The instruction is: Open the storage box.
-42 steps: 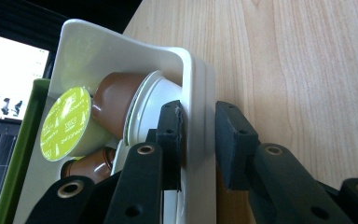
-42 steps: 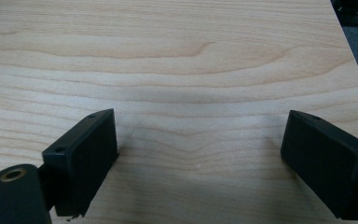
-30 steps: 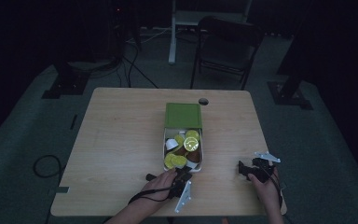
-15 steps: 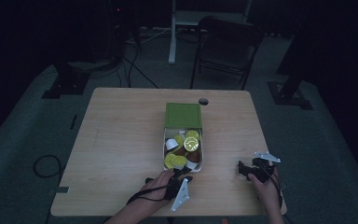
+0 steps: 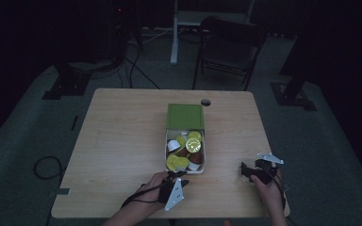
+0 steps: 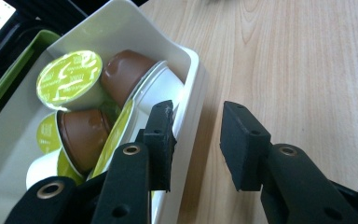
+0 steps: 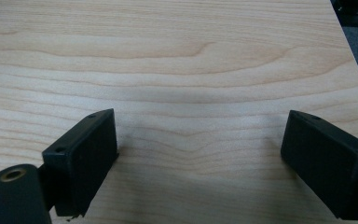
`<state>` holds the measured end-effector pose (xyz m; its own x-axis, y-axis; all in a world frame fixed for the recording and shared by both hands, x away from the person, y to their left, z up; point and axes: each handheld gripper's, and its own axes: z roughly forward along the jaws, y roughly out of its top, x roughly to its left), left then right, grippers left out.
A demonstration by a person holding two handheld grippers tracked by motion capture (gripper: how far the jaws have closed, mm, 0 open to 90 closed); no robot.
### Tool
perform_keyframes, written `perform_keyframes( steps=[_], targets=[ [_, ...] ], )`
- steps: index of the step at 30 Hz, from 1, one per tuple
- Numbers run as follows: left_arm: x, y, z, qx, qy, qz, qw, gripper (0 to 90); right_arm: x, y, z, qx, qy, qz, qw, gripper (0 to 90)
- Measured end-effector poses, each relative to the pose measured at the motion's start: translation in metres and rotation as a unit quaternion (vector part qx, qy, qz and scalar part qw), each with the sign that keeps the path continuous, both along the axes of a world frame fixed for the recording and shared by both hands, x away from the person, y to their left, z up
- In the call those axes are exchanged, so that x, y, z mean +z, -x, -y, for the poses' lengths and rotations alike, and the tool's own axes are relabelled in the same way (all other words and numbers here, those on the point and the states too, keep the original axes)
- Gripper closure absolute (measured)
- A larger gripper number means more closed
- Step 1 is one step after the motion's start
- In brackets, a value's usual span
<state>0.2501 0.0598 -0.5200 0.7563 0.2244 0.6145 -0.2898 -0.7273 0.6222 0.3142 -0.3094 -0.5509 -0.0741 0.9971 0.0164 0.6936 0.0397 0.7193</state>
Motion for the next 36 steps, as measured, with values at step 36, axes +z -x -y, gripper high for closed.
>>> perform_keyframes(
  steps=[36],
  targets=[
    [0.003,-0.001,-0.077,0.093,0.036,-0.079,0.9919,64.1,0.0,0.0,0.0,0.0,0.0,0.0,1.0,10.2]
  ],
)
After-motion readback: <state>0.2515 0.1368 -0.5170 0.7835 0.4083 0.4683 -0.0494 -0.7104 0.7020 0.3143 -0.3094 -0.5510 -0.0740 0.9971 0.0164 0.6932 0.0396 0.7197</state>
